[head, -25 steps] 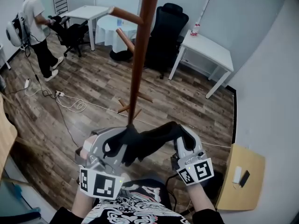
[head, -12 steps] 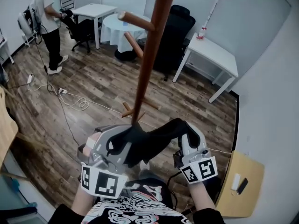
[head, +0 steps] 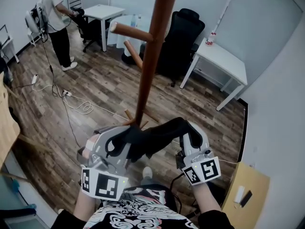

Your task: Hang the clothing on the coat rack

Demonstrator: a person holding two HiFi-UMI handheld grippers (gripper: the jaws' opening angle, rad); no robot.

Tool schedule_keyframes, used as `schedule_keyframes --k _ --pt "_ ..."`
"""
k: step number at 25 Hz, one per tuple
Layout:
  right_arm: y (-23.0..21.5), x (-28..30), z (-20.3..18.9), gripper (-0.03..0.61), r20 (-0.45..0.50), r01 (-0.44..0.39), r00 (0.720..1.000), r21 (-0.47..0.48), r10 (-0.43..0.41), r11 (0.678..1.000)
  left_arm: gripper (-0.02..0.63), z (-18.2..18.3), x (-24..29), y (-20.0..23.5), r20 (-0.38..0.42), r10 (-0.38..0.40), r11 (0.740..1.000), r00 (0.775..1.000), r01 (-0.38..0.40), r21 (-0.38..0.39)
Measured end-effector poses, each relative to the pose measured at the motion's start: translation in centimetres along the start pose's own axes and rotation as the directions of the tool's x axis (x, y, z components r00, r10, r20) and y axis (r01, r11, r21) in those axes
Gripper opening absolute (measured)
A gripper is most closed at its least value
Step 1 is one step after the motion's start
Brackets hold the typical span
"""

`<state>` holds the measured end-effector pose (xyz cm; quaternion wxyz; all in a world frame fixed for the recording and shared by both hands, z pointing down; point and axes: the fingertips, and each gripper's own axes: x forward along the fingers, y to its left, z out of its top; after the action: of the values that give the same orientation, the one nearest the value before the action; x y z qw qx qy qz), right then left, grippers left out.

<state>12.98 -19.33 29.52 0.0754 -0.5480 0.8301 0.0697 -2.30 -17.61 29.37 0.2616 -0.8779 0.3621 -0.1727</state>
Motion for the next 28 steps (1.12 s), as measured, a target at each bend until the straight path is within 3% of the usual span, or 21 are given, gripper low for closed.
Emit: schedule_keyframes --k 23,28 --pt "-4.0 5.8 -2.0 0.003 0.001 -0.108 0.994 0.054 0.108 0.993 0.006 -1.4 4.8 0.9 -0.116 0.055 0.998 0.992 -0.054 0.008" --pt "-4.7 7.0 -2.1 0.003 0.011 -0.116 0.993 0.035 0.116 0.993 0.006 -1.7 5.6 1.0 -0.15 0.07 0.997 0.986 -0.063 0.05"
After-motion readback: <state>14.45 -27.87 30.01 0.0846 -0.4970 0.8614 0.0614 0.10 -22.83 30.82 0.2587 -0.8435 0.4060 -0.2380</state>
